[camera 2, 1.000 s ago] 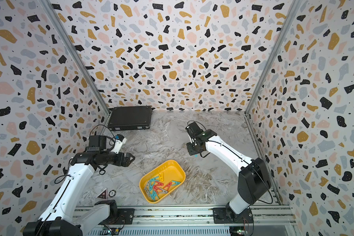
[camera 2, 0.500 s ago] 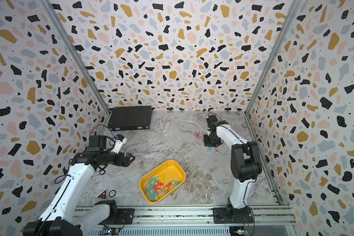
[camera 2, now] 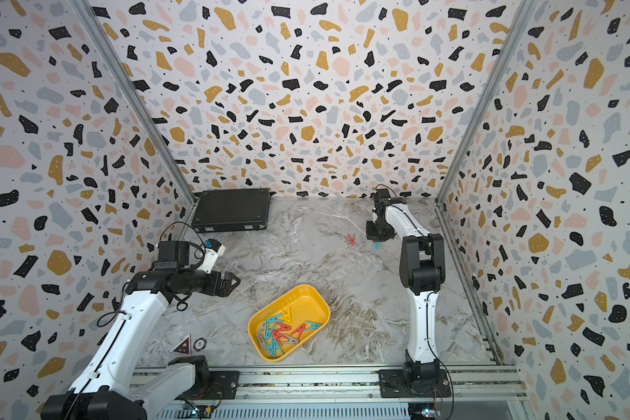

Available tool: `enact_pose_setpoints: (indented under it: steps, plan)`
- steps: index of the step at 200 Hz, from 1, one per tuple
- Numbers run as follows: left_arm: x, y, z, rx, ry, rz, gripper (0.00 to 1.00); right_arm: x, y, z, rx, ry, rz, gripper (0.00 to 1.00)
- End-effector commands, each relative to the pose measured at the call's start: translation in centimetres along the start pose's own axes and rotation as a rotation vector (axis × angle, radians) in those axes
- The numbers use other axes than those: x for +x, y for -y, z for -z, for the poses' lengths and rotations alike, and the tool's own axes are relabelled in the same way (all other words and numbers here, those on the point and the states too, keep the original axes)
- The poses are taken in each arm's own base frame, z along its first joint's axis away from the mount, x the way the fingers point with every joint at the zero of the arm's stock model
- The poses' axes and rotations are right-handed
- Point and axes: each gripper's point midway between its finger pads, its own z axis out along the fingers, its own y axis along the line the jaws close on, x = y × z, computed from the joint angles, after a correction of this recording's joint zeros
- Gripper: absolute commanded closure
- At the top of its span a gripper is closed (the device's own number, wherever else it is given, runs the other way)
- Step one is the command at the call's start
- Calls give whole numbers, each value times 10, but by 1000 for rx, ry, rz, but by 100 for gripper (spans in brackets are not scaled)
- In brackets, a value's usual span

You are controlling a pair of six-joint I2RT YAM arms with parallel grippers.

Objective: Take the clothespins out of the storage box
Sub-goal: Place the clothespin at the center of the board.

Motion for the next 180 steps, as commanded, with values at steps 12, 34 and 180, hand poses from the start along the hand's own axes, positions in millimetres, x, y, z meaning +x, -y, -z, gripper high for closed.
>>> enact_pose_setpoints:
  steps: [12, 34, 180]
  plan:
    - [0, 3, -1, 10, 9, -16, 0, -3, 8, -2, 9, -48, 18, 100]
    - [0, 3, -1, 12, 8, -15, 0, -5, 7, -14, 2, -70, 23, 100]
    - [0, 4, 0, 15, 13, -20, 0, -22, 8, -46, 7, -73, 21, 100]
